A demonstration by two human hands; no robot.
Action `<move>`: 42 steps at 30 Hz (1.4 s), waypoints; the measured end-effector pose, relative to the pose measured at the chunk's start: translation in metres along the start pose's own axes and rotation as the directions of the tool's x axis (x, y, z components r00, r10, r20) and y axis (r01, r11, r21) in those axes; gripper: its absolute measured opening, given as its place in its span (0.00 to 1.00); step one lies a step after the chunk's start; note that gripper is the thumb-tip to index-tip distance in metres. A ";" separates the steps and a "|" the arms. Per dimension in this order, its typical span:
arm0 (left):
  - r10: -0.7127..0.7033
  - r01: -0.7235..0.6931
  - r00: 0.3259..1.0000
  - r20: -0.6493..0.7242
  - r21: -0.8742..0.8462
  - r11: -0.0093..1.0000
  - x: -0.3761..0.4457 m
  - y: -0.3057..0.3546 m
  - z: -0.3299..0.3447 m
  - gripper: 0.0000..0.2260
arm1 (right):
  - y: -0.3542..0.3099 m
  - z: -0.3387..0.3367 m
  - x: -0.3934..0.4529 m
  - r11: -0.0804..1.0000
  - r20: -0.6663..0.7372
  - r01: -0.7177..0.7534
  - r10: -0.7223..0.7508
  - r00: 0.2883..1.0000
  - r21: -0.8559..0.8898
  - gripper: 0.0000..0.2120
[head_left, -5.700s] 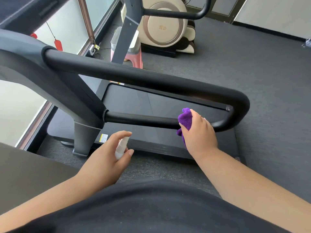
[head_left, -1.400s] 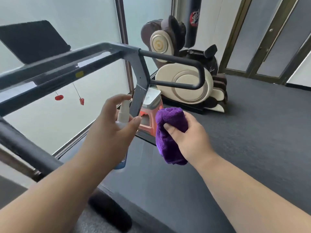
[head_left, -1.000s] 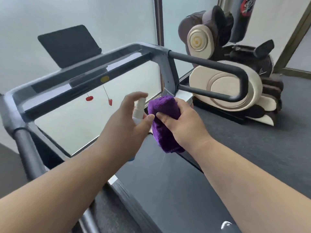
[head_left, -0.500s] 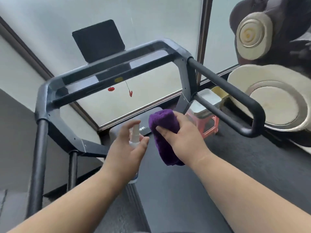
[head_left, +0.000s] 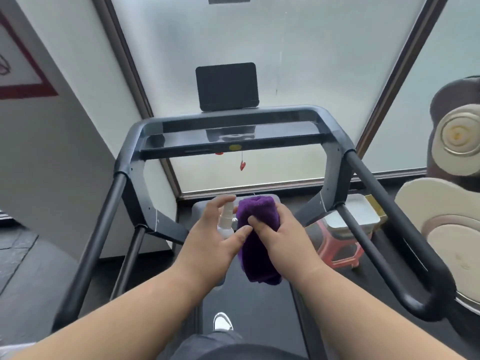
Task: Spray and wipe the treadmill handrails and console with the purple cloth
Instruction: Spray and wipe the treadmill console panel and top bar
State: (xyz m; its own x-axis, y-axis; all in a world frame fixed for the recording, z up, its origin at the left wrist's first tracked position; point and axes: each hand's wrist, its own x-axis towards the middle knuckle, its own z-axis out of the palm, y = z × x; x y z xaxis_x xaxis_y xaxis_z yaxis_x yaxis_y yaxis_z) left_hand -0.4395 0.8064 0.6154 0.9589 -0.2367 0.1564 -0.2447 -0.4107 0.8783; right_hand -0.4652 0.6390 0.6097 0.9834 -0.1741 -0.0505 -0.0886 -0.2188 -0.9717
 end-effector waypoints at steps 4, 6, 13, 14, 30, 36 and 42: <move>-0.052 0.050 0.997 -0.050 -0.037 0.998 0.048 -0.026 -0.014 0.25 | -0.005 0.018 0.054 1.000 0.139 0.002 0.003 0.990 -0.031 0.10; -0.064 0.060 0.997 -0.050 -0.067 0.996 0.080 -0.038 -0.024 0.26 | -0.009 0.027 0.090 1.000 0.219 -0.008 0.014 0.976 -0.028 0.09; -0.098 0.106 0.993 0.068 -0.123 0.987 0.207 -0.062 -0.067 0.26 | -0.023 0.052 0.204 1.000 0.368 -0.005 0.005 0.930 -0.001 0.20; -0.091 0.100 0.992 0.087 -0.107 0.989 0.222 -0.065 -0.071 0.26 | -0.022 0.053 0.218 1.000 0.385 -0.020 0.016 0.923 0.006 0.21; -0.189 0.188 0.976 0.110 0.018 0.982 0.386 -0.091 -0.062 0.25 | 0.006 -0.001 0.409 0.959 0.394 0.020 0.096 0.914 -0.281 0.09; -0.339 0.337 0.941 0.014 0.080 0.938 0.433 -0.097 -0.027 0.24 | 0.005 -0.038 0.490 0.944 0.461 0.013 0.149 0.875 -0.331 0.13; -0.509 0.514 0.858 -0.072 0.118 0.850 0.477 -0.107 0.018 0.21 | -0.011 -0.063 0.586 0.833 0.541 0.093 0.266 0.798 -0.546 0.11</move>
State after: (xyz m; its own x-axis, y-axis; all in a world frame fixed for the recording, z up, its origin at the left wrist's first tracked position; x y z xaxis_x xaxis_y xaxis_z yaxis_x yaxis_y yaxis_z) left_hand 0.0421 0.7220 0.5880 0.9574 0.0699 -0.2803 0.2683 -0.5744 0.7733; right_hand 0.1021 0.4791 0.6049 0.8469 0.3222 -0.4231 -0.0690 -0.7222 -0.6882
